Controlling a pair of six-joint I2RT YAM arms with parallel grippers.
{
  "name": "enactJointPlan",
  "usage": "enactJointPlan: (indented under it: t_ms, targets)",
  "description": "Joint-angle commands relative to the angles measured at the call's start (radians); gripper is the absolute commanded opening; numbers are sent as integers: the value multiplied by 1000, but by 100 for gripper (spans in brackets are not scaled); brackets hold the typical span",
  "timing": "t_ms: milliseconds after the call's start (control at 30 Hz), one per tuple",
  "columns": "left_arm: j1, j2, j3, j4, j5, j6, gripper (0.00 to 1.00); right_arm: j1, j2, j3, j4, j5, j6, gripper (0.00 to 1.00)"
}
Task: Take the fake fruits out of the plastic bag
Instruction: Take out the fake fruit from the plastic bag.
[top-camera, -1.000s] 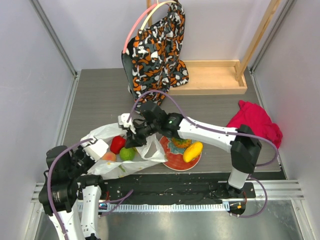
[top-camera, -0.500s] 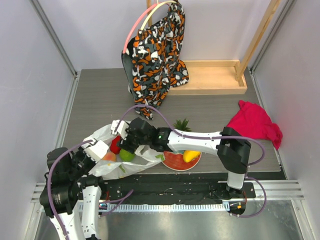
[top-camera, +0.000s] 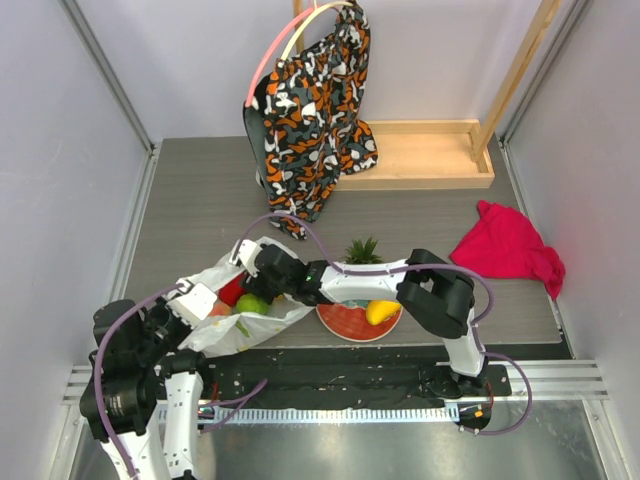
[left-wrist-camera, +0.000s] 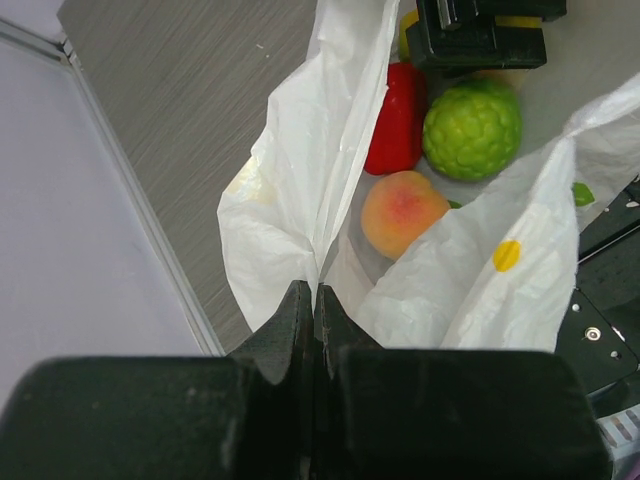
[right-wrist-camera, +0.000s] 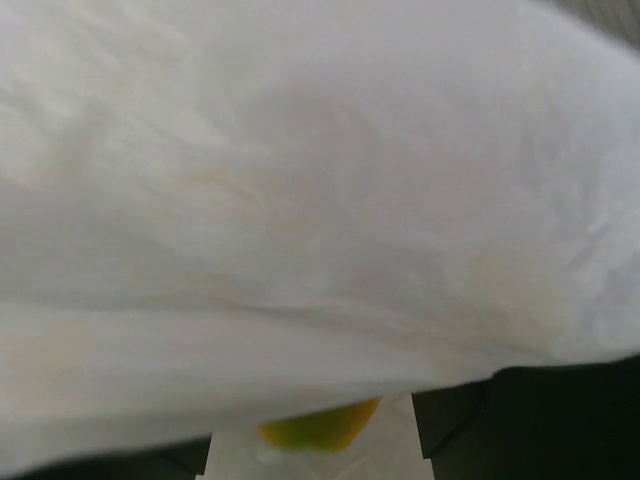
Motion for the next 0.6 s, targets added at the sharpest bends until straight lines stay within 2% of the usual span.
enactJointPlan:
  t_ms: [0,67,100,200,267,300,400,433,533,567]
  targets:
    - [8,-9,8,-298,17,-13,0,-12,49,23,29,46,7,64]
    - [7,-5,5,-298,19,-11,0,-13,44,21,15,34,-11,58]
    - [7,-5,5,-298,20,-8,0,-16,35,17,1,20,-27,44]
    - [7,-6,-8,-287,33,1,0,-20,-34,9,-20,-47,-82,23]
    - [7,-8,-20,-266,37,-2,0,-29,-110,20,-54,-101,-85,20]
    - [7,-6,-23,-255,36,-5,0,-37,-138,27,-78,-209,-69,18]
    - [7,5,-41,-217,34,-10,0,-78,-255,60,-121,-392,-32,17]
    - [5,11,-46,-204,36,-10,0,-92,-279,63,-128,-520,-12,17]
    - [7,38,-60,-149,33,-16,0,-120,-349,92,-204,-770,-73,15]
    - [8,49,-61,-117,31,-22,0,-121,-365,92,-218,-808,-88,15]
